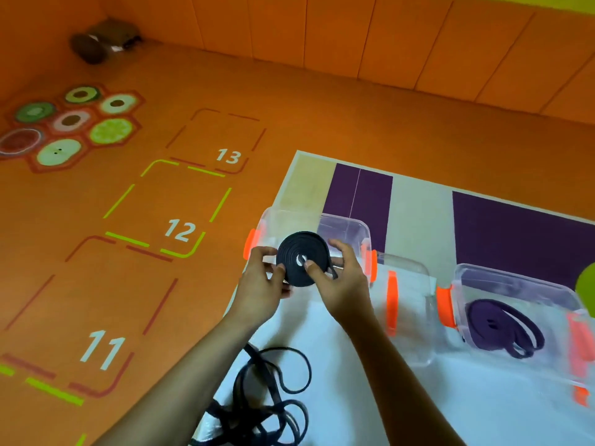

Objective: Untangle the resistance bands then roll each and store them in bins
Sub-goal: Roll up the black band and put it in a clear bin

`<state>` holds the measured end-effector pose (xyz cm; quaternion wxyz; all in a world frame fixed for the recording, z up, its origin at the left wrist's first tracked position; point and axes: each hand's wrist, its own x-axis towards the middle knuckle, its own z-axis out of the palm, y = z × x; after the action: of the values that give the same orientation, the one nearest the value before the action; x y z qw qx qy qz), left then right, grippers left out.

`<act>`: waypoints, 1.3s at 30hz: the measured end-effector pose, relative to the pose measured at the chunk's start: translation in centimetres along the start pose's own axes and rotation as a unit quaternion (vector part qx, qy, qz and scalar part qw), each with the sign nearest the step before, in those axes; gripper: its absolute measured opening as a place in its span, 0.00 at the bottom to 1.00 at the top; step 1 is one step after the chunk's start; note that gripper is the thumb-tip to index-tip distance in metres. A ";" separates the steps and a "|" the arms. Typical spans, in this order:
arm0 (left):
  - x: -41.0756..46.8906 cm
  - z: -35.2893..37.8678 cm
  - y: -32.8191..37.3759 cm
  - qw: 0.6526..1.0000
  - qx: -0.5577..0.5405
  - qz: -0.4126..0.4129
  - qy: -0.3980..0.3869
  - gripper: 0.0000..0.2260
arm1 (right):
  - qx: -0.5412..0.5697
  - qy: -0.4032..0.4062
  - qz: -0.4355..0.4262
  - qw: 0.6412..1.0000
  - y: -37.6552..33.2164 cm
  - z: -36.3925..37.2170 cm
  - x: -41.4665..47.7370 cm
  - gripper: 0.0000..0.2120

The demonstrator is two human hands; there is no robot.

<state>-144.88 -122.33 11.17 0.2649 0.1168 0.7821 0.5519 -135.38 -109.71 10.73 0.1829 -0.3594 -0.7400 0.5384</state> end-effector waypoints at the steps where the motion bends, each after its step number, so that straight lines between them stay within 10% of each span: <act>1: 1.7 0.5 0.3 1.000 0.020 -0.008 -0.005 0.09 | -0.009 -0.020 0.007 1.000 0.0 -0.1 2.0 0.21; 8: 10.7 3.5 -0.5 0.953 0.233 -0.113 -0.156 0.11 | -0.091 -0.136 0.148 0.975 3.6 1.0 12.2 0.20; 20: 17.8 7.4 -7.1 0.877 0.405 -0.181 -0.185 0.08 | -0.154 -0.275 0.291 0.903 10.2 4.2 16.3 0.23; 29: 16.6 8.7 -5.4 0.845 0.469 -0.143 -0.215 0.18 | -0.232 -0.254 0.222 0.912 11.7 4.3 17.0 0.23; 39: 9.1 6.2 -3.9 0.838 0.523 0.122 -0.096 0.18 | -0.210 -0.102 -0.007 0.972 8.3 2.2 10.7 0.18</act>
<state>-148.68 -114.46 3.36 0.1690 0.3847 0.9044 0.0740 -141.28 -102.00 1.04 0.0310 -0.3278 -0.8539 0.4030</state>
